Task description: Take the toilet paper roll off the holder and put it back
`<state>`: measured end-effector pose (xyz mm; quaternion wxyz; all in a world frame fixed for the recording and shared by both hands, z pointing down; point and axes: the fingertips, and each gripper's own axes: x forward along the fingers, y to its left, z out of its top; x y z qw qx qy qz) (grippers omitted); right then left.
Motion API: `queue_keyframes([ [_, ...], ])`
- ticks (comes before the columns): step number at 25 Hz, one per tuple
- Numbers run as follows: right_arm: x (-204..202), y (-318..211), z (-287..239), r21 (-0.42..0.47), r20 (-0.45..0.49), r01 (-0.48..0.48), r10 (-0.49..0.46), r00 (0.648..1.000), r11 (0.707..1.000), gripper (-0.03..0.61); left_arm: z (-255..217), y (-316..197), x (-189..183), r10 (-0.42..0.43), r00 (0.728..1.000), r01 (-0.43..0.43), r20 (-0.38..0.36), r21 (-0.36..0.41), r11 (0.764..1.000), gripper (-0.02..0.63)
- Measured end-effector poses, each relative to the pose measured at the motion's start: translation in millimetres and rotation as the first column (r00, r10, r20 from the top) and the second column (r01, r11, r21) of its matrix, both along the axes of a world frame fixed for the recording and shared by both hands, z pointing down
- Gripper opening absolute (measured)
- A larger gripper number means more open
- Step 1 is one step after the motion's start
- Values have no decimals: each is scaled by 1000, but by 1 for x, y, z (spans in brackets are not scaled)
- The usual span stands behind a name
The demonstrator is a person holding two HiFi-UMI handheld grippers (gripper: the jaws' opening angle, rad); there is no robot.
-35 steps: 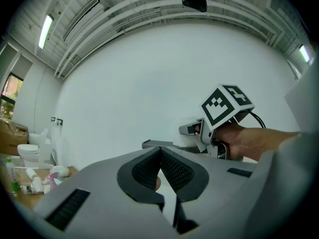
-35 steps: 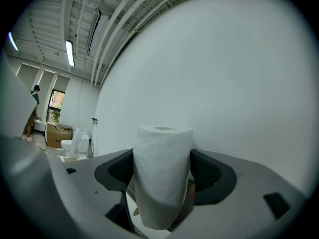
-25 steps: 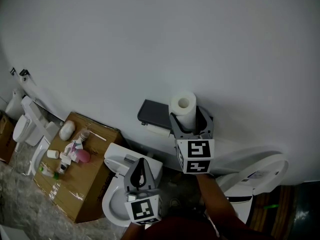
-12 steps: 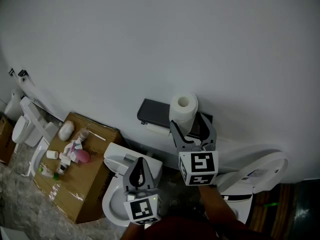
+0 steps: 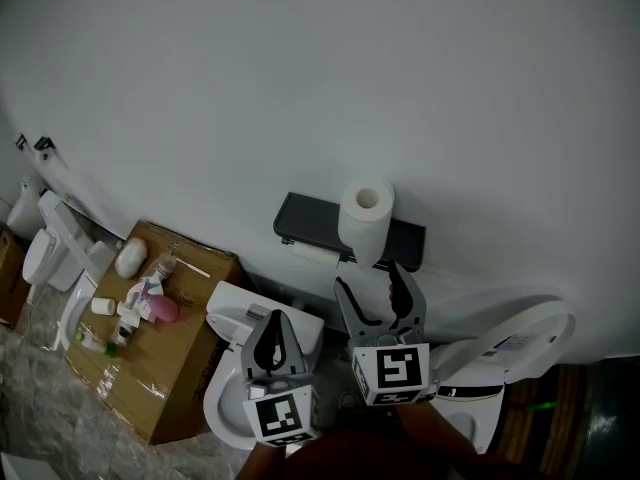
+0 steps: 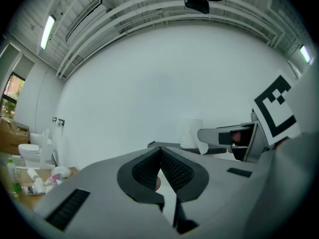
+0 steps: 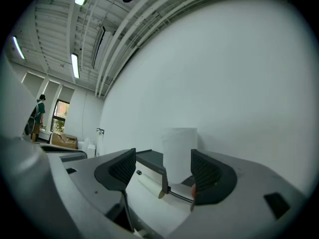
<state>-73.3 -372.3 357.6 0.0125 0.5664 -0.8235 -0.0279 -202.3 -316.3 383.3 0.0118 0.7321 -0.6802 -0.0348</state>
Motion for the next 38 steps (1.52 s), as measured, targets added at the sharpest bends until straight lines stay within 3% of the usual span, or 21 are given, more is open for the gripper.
queue_keyframes([
  [6,5,14,25,-48,12,8,-7,1000,999,331,2,-1,-3,-9,1000,9,1,-2,1000,14],
  [10,8,17,36,-75,17,11,-9,1000,997,331,7,0,-2,-7,1000,7,7,-55,998,14],
  [15,10,18,39,-76,16,7,-6,1000,997,331,7,-1,0,-1,1000,1,13,-5,1000,14],
  [21,7,20,46,-98,27,44,-42,999,994,325,12,-1,2,-7,1000,7,8,-20,1000,15],
  [22,7,21,46,-97,28,42,-40,999,994,312,13,-1,2,-6,1000,6,7,-16,1000,14],
  [25,11,22,44,-84,38,18,-14,999,996,180,12,-1,3,-4,1000,5,8,-26,1000,15],
  [29,14,24,40,-69,54,4,0,999,998,60,6,0,6,-2,1000,2,-7,-27,1000,14],
  [32,14,24,38,-59,60,9,-6,998,998,38,9,0,6,-3,1000,3,5,-48,999,15],
  [38,13,23,40,-56,40,-3,6,999,998,20,6,-2,7,-6,1000,6,-2,-11,1000,14],
])
